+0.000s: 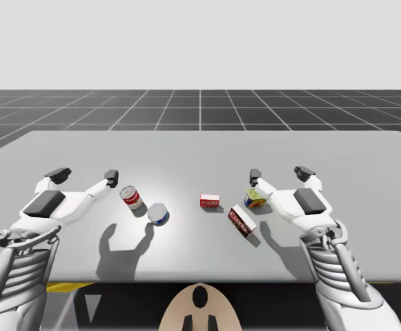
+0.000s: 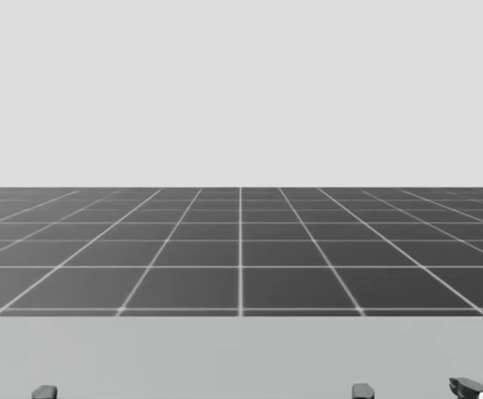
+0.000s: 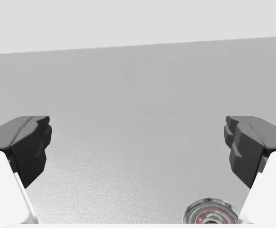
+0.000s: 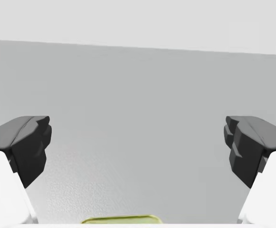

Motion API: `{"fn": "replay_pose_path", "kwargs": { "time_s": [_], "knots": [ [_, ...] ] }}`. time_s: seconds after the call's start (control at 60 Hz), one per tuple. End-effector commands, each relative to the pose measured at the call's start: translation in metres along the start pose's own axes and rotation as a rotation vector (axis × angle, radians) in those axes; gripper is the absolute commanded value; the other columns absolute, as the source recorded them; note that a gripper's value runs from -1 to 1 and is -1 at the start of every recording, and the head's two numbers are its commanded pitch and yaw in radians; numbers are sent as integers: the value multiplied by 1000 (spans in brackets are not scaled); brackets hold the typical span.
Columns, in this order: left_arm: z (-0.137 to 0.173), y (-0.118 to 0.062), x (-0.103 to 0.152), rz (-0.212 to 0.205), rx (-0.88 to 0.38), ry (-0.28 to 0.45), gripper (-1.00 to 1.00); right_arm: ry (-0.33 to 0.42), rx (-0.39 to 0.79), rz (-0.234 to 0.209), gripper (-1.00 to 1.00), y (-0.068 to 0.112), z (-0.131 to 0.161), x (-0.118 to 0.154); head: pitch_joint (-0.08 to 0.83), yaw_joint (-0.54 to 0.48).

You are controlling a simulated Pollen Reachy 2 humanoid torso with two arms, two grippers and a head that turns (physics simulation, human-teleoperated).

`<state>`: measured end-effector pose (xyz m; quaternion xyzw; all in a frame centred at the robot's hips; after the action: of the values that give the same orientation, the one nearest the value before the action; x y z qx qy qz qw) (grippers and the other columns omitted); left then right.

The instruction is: Lift the meat can off the table.

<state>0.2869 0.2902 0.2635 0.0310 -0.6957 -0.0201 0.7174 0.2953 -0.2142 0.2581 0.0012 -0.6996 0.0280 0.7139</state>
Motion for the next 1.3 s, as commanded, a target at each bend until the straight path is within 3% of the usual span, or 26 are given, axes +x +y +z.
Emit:
{"fn": "replay_pose_path", "kwargs": {
  "time_s": [0.017, 0.217, 0.333, 0.567, 0.8, 1.117, 1.3],
  "knots": [
    [0, 0, -1, -11, 5, -4, -1000, -25, -46, -2, -1000, 0, -1, 0, 5, -3],
    [-1, -1, -1, -11, 6, -4, -1000, -23, -39, 25, -1000, -2, -1, 3, 49, -6],
    [0, -1, -1, -11, 6, -3, -1000, -35, -34, 39, -1000, -1, -2, 1, 136, -11],
    [0, -4, -1, -19, -4, -6, -1000, -47, -58, 8, -1000, -3, -2, 2, 324, -10],
    [1, -4, 0, -2, -10, -3, -1000, -61, -58, 18, -1000, -3, -2, 1, 465, -33],
    [1, -5, 2, 38, -37, 27, -1000, -46, -40, 19, -1000, -2, -4, -2, 605, -263],
    [1, -6, 2, 42, -41, 33, -1000, -37, -20, 13, -1000, -1, -3, -3, 639, -320]
  ]
}}
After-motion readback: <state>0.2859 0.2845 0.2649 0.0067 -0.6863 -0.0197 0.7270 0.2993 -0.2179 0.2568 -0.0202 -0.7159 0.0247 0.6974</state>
